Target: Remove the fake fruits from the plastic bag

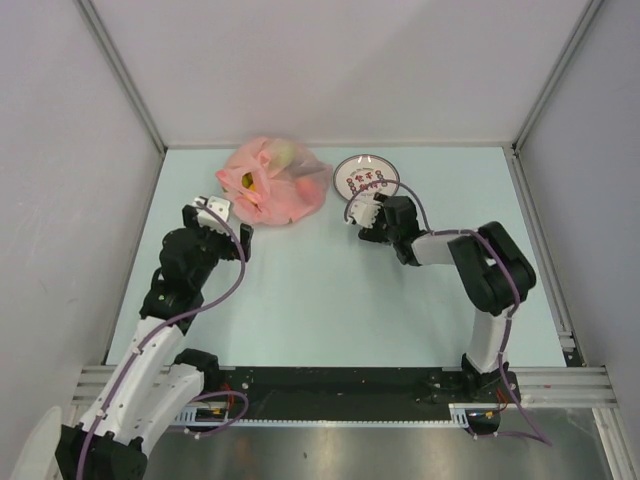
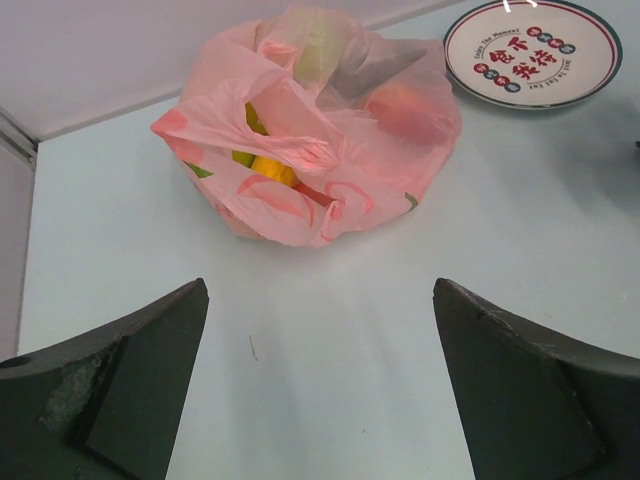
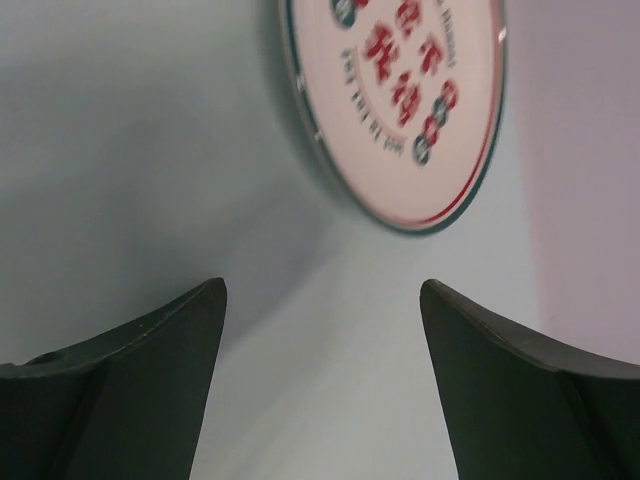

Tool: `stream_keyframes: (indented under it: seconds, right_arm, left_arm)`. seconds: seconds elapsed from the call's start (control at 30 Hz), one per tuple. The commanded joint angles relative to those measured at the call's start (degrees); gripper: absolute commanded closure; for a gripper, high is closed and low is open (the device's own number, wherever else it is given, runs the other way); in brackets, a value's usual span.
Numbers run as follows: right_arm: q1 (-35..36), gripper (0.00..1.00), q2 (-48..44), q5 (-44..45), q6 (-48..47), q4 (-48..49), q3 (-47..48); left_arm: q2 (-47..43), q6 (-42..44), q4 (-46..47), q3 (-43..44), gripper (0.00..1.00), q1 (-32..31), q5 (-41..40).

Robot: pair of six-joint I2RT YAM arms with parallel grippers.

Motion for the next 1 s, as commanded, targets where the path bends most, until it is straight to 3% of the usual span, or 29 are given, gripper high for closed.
stream_keyframes:
  seconds: [0.0, 0.27, 0.5, 0.97]
  right_arm:
    - [1.2, 0.16, 8.5, -0.5, -10.8, 16.7, 4.3]
    - [2.4, 0.16, 16.7, -4.1, -14.3, 16.3, 11.6]
    - [3.1, 0.3, 17.9, -6.2, -13.3, 8.9, 14.4]
    - [4.4, 0.94, 14.9, -4.8, -8.5, -4.9, 14.5]
  left_arm:
    - [-2.0, 2.9, -1.6, 2.9, 0.0, -0.2, -0.8]
    - [-0.5, 3.6, -2.7, 6.1, 0.0, 0.2, -3.2]
    - [1.2, 3.0, -1.4, 7.0, 0.0, 0.2, -2.5]
    - [3.2, 1.7, 0.4, 6.4, 0.0, 0.6, -3.4]
